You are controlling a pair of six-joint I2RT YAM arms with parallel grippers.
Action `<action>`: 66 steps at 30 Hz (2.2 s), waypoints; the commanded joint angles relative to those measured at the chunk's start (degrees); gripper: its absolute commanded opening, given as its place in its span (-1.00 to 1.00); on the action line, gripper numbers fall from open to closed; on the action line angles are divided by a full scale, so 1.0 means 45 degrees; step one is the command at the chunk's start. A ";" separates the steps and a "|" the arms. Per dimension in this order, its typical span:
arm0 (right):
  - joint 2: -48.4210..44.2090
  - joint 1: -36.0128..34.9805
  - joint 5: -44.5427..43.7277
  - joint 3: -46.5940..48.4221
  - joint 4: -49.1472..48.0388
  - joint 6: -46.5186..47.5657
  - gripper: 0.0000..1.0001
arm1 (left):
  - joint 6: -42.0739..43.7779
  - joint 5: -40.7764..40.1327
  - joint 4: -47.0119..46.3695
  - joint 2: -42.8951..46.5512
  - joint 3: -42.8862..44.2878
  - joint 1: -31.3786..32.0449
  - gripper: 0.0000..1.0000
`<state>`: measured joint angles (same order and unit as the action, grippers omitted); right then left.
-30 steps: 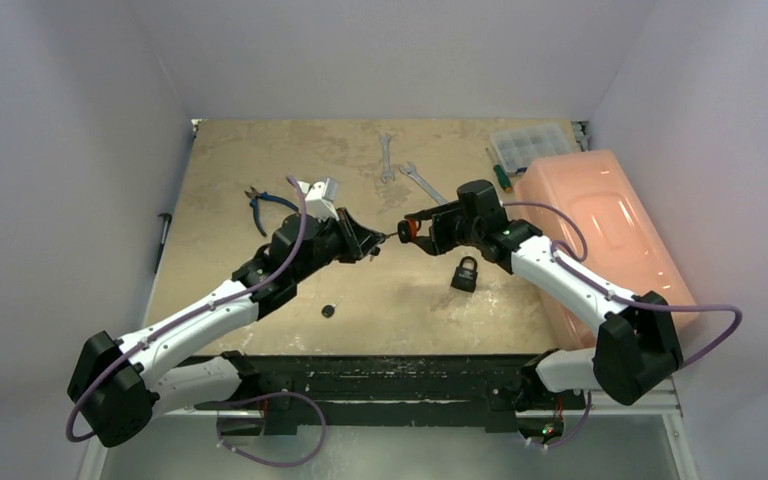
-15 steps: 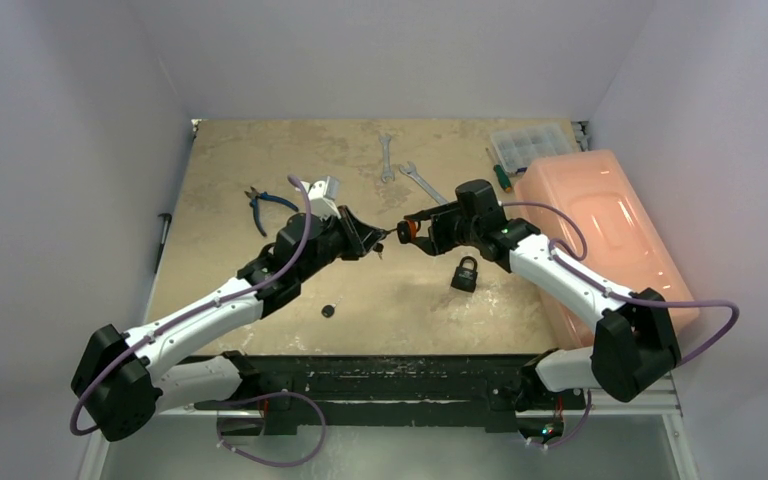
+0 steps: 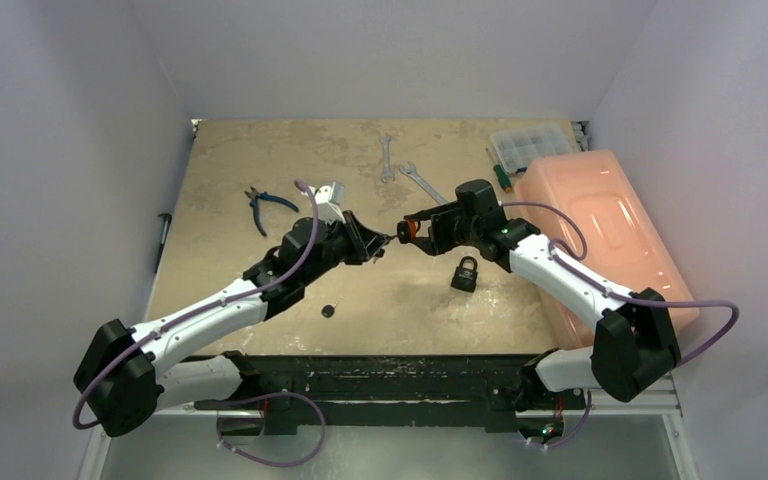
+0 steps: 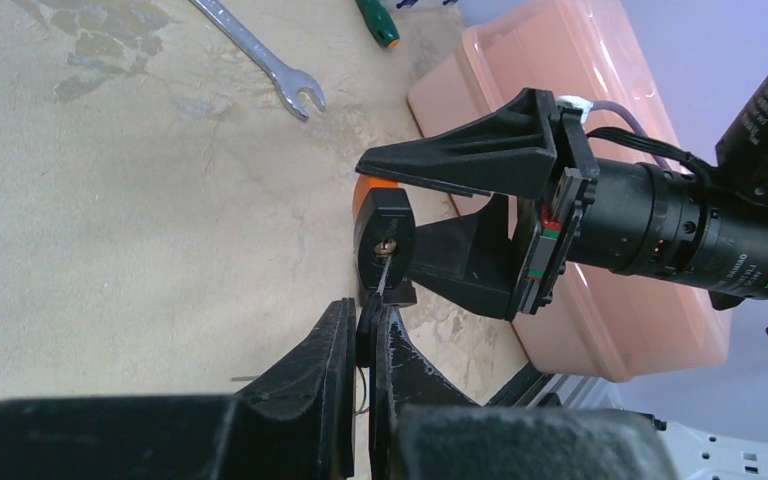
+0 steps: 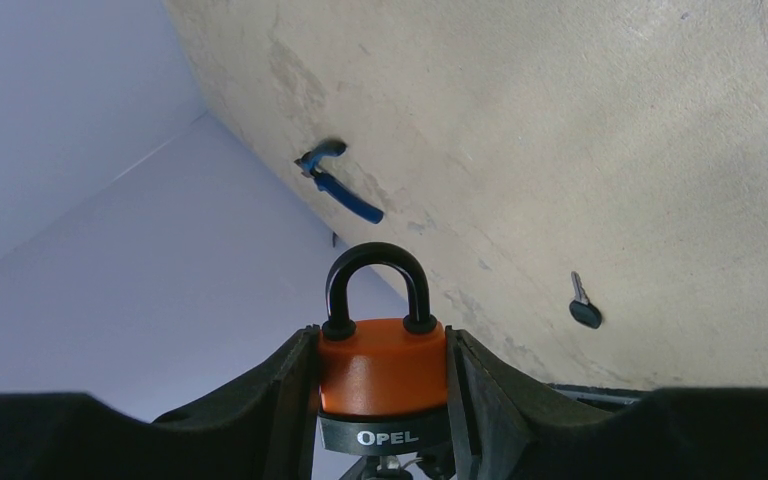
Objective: Unlock with the key
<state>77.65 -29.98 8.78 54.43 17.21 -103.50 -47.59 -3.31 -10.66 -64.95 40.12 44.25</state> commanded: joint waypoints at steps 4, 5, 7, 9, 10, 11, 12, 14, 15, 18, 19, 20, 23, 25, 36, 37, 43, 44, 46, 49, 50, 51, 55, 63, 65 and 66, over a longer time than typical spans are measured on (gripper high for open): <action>0.0045 0.0003 0.0420 0.0560 -0.0522 -0.0225 -1.00 | -0.0127 -0.0338 -0.0711 -0.0021 -0.0143 0.0108 -1.00; 0.0049 0.0011 0.0446 0.0547 -0.0514 -0.0227 -1.00 | -0.0176 -0.0355 -0.0734 -0.0047 -0.0145 0.0108 -1.00; 0.0050 0.0008 0.0471 0.0486 -0.0567 -0.0223 -1.00 | -0.0257 -0.0339 -0.0869 -0.0042 -0.0106 0.0108 -1.00; 0.0068 0.0015 0.0491 0.0445 -0.0611 -0.0213 -1.00 | -0.0307 -0.0348 -0.0967 -0.0050 -0.0056 0.0108 -1.00; 0.0069 0.0003 0.0506 0.0443 -0.0611 -0.0218 -1.00 | -0.0308 -0.0371 -0.0954 -0.0068 -0.0039 0.0108 -1.00; 0.0069 0.0002 0.0510 0.0443 -0.0635 -0.0217 -1.00 | -0.0335 -0.0362 -0.0953 -0.0092 -0.0015 0.0111 -1.00; 0.0069 0.0004 0.0511 0.0460 -0.0638 -0.0192 -1.00 | -0.0341 -0.0349 -0.0989 -0.0112 0.0005 0.0109 -1.00; 0.0069 0.0016 0.0511 0.0480 -0.0633 -0.0202 -1.00 | -0.0381 -0.0269 -0.1058 -0.0203 0.0058 0.0111 -1.00; 0.0074 0.0006 0.0511 0.0481 -0.0638 -0.0190 -1.00 | -0.0408 -0.0244 -0.1056 -0.0246 0.0092 0.0118 -1.00; 0.0093 0.0002 0.0550 0.0482 -0.0657 -0.0190 -1.00 | -0.0426 -0.0301 -0.1052 -0.0330 0.0128 0.0128 -1.00; 0.0089 0.0001 0.0567 0.0482 -0.0656 -0.0186 -1.00 | -0.0455 -0.0358 -0.1050 -0.0342 0.0111 0.0128 -1.00; 0.0089 0.0014 0.0579 0.0464 -0.0653 -0.0176 -1.00 | -0.0451 -0.0399 -0.1050 -0.0368 0.0113 0.0128 -1.00; 0.0108 0.0001 0.0584 0.0433 -0.0678 -0.0154 -1.00 | -0.0449 -0.0550 -0.1047 -0.0372 0.0089 0.0128 -1.00; 0.0108 0.0006 0.0589 0.0406 -0.0700 -0.0148 -1.00 | -0.0465 -0.0604 -0.1103 -0.0401 0.0108 0.0128 -1.00; 0.0243 0.0004 0.0648 0.0364 -0.0767 -0.0145 -1.00 | -0.0725 -0.1063 -0.1213 -0.0460 0.0147 0.0131 -1.00; 0.0255 0.0011 0.0648 0.0364 -0.0767 -0.0159 -1.00 | -0.0761 -0.1093 -0.1237 -0.0483 0.0157 0.0138 -1.00; 0.0306 -0.0007 0.0586 0.0490 -0.0597 -0.0221 -1.00 | -0.1020 -0.1407 -0.1359 -0.0437 0.0119 0.0149 -1.00; 0.0304 -0.0027 0.0530 0.0541 -0.0519 -0.0224 -1.00 | -0.1066 -0.1471 -0.1394 -0.0399 0.0110 0.0172 -1.00; 0.0304 -0.0028 0.0409 0.0657 -0.0371 -0.0254 -1.00 | -0.1108 -0.1569 -0.1436 -0.0411 0.0125 0.0204 -1.00; 0.0368 -0.0047 0.0355 0.0768 -0.0346 -0.0315 -1.00 | -0.1153 -0.1603 -0.1579 -0.0453 0.0147 0.0251 -1.00; 0.0405 -0.0046 0.0369 0.0832 -0.0329 -0.0302 -1.00 | -0.1151 -0.1622 -0.1631 -0.0450 0.0150 0.0280 -1.00; 0.0452 -0.0049 0.0388 0.0895 -0.0311 -0.0305 -1.00 | -0.1153 -0.1644 -0.1662 -0.0465 0.0152 0.0312 -1.00; 0.0517 -0.0094 0.0395 0.1006 -0.0319 -0.0311 -1.00 | -0.1158 -0.1777 -0.1656 -0.0518 0.0167 0.0412 -1.00; 0.0519 -0.0133 0.0366 0.1057 -0.0288 -0.0342 -1.00 | -0.1083 -0.2122 -0.1492 -0.0794 0.0273 0.0628 -1.00; 0.0505 -0.0127 0.0285 0.1077 -0.0280 -0.0344 -1.00 | -0.1039 -0.2342 -0.1221 -0.0904 0.0363 0.0707 -1.00; 0.0495 -0.0134 0.0264 0.1086 -0.0262 -0.0340 -1.00 | -0.1027 -0.2466 -0.1018 -0.0944 0.0404 0.0759 -1.00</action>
<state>80.47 -29.98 9.19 56.27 17.04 -103.53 -51.94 -11.81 -14.13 -68.29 39.53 46.74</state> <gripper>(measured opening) 0.503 0.063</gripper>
